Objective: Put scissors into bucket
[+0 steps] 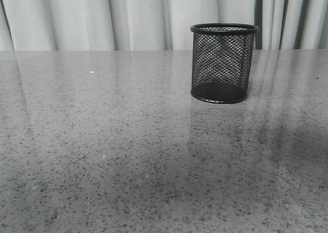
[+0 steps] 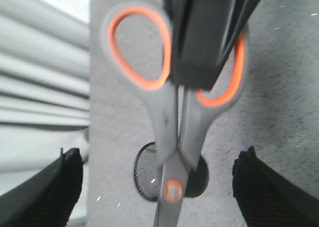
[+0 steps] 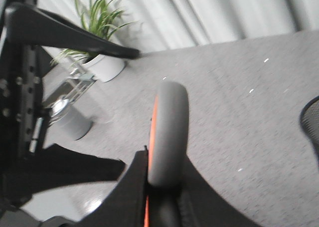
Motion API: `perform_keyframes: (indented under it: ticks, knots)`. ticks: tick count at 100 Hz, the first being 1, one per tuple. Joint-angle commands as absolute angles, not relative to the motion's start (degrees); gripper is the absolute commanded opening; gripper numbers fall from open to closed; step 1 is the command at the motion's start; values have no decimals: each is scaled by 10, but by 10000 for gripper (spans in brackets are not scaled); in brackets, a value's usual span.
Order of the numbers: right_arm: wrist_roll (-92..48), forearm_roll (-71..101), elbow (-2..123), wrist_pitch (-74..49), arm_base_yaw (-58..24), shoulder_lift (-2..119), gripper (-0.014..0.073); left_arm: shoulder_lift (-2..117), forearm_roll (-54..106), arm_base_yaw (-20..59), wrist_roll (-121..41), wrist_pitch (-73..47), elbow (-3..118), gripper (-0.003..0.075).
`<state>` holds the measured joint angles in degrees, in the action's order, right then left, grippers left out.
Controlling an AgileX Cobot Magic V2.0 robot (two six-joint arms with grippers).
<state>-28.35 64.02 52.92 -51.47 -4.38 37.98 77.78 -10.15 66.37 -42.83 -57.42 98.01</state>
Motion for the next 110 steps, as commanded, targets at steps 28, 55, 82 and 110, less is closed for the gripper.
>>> perform_keyframes:
  ticks: [28, 55, 82, 110]
  knots:
    - [-223, 451, 707, -510, -43, 510, -46, 681, -181, 561, -289, -576, 998, 585]
    - [-174, 296, 860, -631, -43, 662, -46, 629, -185, 481, -267, -583, 998, 585]
    - [-164, 258, 919, -674, -43, 751, -46, 613, -186, 445, -267, -584, 998, 585]
    - [-164, 243, 919, -670, -57, 799, -46, 614, -186, 445, -267, -585, 998, 585]
